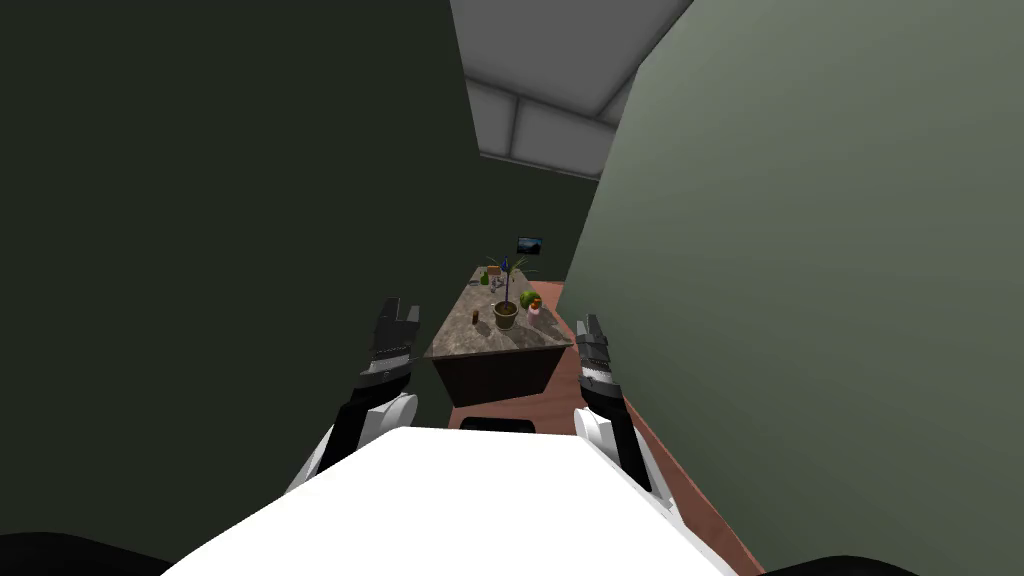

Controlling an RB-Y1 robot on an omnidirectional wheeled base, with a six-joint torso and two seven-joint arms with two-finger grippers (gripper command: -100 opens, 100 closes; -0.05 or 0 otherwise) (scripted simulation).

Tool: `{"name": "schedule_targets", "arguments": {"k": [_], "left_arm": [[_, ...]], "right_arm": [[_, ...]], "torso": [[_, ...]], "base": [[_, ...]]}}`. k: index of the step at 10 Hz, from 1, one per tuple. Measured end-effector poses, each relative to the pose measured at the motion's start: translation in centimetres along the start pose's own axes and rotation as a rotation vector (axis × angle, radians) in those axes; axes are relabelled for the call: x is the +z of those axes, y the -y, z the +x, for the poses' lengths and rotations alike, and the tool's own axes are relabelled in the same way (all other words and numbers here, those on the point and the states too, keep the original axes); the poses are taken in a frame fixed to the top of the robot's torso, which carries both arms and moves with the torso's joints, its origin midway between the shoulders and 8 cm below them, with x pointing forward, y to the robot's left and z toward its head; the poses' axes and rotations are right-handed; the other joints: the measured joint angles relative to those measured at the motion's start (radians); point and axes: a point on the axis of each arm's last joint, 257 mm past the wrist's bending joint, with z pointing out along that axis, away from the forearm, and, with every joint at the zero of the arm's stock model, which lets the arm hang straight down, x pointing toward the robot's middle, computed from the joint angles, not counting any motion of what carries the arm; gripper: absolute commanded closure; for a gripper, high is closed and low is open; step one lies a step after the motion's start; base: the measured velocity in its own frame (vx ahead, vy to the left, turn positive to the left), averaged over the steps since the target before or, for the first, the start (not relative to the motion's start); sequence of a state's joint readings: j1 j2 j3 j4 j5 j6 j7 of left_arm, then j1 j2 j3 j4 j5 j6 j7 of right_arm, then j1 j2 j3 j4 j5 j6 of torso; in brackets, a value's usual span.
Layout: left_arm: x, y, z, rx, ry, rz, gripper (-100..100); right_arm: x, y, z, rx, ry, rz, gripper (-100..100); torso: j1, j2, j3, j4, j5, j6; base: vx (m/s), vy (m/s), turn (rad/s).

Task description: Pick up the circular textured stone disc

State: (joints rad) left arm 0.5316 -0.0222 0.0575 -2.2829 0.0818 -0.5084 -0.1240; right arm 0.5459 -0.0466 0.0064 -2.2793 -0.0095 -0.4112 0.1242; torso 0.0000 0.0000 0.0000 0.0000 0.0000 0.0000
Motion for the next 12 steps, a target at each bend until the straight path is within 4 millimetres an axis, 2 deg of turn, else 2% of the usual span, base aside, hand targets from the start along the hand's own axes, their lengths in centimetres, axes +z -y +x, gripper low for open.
{"name": "schedule_targets", "arguments": {"k": [6, 7, 12], "left_arm": [[-1.0, -2.5, 1.2, 0.026, -0.14, -0.069, -100], [-1.3, -3.6, 1.3, 0.028, -0.163, -0.094, -100], [-2.6, -5.9, 1.6, 0.047, -0.26, -0.172, -100]], "right_arm": [[0.0, 0.0, 0.0, 0.0, 0.0, 0.0, 0], [0.0, 0.0, 0.0, 0.0, 0.0, 0.0, 0], [0.0, 0.0, 0.0, 0.0, 0.0, 0.0, 0]], "torso": [[-0.004, 0.006, 0.003, 0.001, -0.001, 0.0], [-0.004, 0.008, 0.004, 0.002, -0.001, 0.0], [-0.003, 0.004, 0.003, 0.001, -0.001, 0.0]], "base": [[-0.084, -0.063, -0.022], [-0.088, -0.056, -0.011], [-0.07, -0.059, -0.028]]}}
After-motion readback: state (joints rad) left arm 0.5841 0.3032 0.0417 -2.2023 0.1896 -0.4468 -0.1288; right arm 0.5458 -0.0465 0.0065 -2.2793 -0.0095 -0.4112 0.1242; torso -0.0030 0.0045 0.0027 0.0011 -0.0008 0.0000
